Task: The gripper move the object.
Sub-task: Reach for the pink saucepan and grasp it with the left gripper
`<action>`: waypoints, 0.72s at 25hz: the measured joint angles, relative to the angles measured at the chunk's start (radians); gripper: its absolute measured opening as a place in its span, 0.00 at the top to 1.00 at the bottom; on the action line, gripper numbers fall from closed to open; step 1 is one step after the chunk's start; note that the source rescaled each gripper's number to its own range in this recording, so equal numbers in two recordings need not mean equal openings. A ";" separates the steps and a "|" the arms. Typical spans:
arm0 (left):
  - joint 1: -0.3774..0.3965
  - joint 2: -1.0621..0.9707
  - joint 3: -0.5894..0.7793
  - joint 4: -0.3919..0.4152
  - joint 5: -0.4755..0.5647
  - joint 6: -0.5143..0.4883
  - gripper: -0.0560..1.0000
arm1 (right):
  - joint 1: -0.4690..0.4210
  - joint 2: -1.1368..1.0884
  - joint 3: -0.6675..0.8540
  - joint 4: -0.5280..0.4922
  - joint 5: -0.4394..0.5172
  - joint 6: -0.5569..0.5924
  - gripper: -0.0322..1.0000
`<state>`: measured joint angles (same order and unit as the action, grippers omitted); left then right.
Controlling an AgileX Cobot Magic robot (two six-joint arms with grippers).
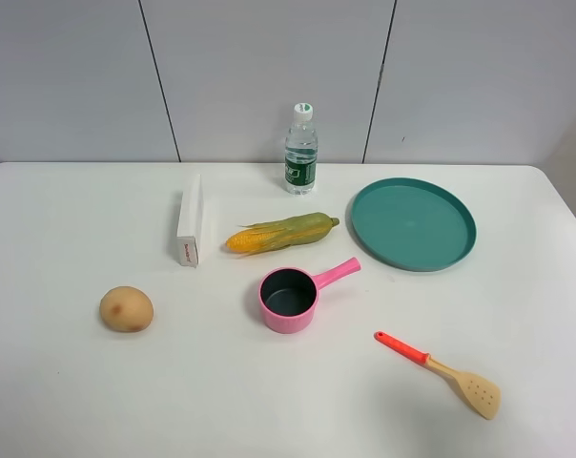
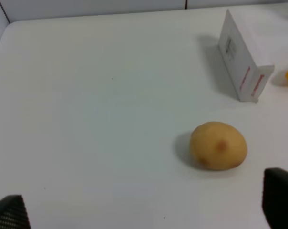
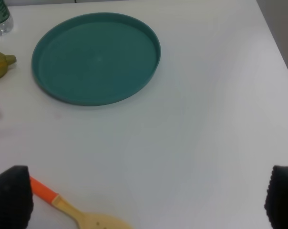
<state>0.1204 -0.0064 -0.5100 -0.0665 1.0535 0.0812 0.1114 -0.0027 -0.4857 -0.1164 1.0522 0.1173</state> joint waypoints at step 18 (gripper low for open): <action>0.000 0.000 0.000 0.000 0.000 0.000 0.01 | 0.000 0.000 0.000 0.000 0.000 0.000 0.00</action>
<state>0.1204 -0.0064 -0.5100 -0.0665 1.0535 0.0812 0.1114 -0.0027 -0.4857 -0.1164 1.0522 0.1173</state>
